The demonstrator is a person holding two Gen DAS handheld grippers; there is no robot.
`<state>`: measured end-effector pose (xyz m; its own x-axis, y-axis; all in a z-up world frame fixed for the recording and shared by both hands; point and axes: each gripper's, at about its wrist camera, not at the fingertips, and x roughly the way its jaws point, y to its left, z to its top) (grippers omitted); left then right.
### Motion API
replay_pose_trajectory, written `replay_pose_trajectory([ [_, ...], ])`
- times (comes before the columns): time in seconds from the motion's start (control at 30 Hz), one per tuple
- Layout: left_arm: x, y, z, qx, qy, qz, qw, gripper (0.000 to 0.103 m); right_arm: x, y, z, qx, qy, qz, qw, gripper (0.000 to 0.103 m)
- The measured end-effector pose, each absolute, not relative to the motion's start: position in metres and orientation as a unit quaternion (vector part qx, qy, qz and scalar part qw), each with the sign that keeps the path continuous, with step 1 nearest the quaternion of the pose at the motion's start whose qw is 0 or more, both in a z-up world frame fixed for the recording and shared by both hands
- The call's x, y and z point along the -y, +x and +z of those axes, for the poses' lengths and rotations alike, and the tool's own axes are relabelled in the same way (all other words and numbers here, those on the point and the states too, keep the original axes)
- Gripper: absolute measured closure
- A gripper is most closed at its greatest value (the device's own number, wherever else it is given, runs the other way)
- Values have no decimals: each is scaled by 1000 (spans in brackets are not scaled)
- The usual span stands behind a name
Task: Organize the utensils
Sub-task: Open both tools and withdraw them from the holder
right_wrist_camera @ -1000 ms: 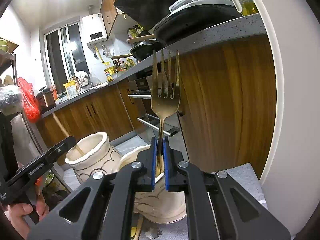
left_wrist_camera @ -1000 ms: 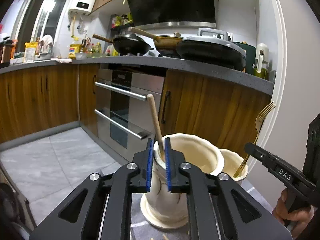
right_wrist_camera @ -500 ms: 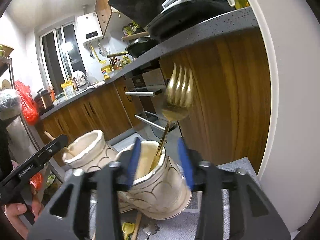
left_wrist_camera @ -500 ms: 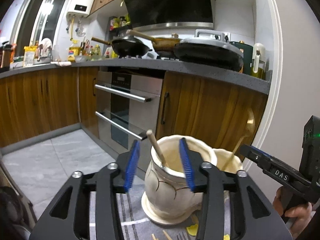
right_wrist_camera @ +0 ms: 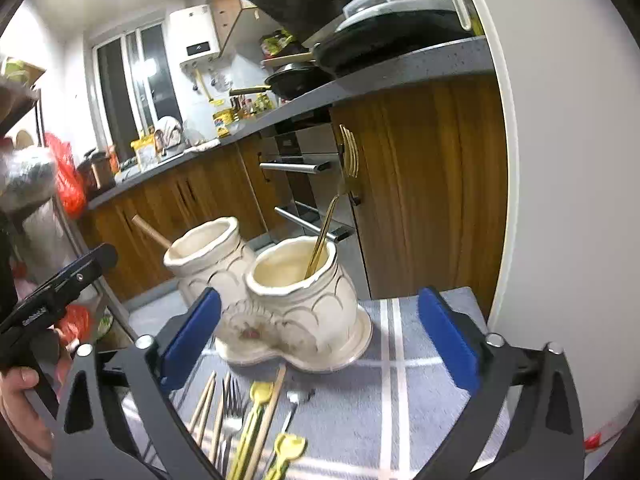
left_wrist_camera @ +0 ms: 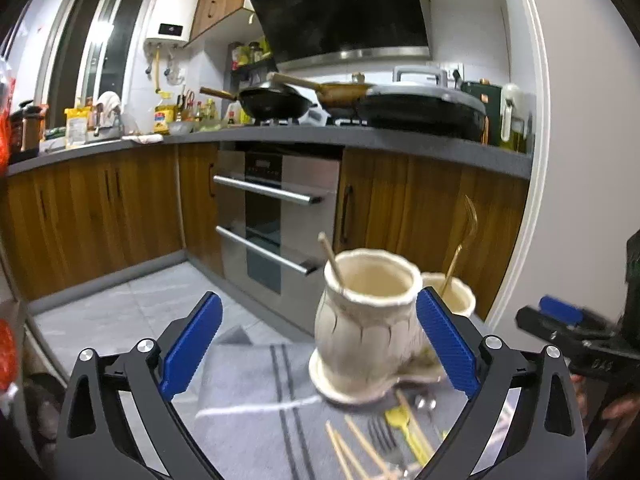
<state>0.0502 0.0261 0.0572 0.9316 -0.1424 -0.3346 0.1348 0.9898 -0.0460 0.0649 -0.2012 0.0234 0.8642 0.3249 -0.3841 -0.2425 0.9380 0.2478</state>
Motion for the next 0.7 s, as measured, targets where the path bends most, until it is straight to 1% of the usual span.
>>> replay_pose_trajectory([
  [0.2, -33, 29, 45, -191, -7, -60, 980, 5, 197, 43, 21, -226, 65, 133, 963, 5],
  [0.43, -37, 11, 26, -211, 14, -40, 977, 5, 194, 29, 4, -239, 32, 119, 963, 5],
  [0.7, -41, 6, 6, -258, 8, -56, 964, 5, 199, 24, -18, -280, 45, 118, 952, 5],
])
